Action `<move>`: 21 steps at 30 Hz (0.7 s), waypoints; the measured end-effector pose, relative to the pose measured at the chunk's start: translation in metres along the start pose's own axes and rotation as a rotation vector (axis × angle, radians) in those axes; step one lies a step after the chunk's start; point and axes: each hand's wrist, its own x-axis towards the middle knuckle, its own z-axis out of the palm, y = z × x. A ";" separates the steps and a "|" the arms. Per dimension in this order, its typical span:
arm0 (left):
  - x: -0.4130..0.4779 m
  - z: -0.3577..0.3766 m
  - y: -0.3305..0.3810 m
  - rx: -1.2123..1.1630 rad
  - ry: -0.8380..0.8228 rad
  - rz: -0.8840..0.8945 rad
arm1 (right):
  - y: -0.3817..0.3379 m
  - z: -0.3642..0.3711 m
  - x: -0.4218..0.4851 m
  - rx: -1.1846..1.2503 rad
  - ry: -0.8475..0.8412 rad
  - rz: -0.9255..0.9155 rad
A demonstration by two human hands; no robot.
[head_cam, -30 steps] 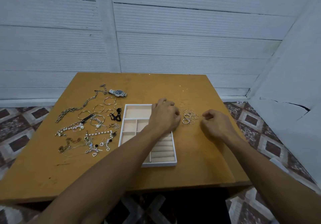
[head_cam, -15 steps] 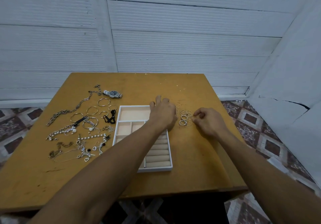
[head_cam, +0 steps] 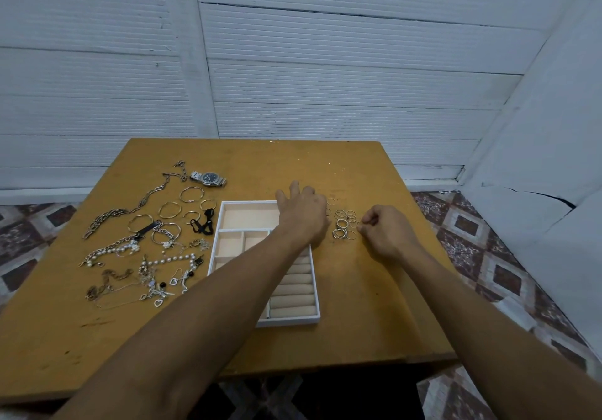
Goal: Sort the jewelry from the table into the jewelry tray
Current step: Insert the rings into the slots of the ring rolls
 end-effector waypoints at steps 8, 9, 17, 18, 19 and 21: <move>0.000 -0.001 0.001 -0.115 0.042 0.001 | -0.001 0.001 -0.009 0.009 0.053 -0.077; -0.001 -0.001 0.001 -0.131 0.061 0.013 | 0.000 0.001 -0.011 0.030 0.061 -0.081; -0.019 -0.018 -0.011 -0.357 0.208 0.060 | 0.002 -0.005 -0.019 0.151 0.062 -0.070; -0.023 -0.021 -0.016 -0.380 0.211 0.065 | 0.001 -0.006 -0.020 0.161 0.056 -0.073; -0.027 -0.025 -0.022 -0.401 0.216 0.068 | 0.000 -0.007 -0.022 0.178 0.055 -0.077; -0.036 -0.031 -0.036 -0.455 0.221 0.047 | -0.002 -0.007 -0.026 0.220 0.061 -0.087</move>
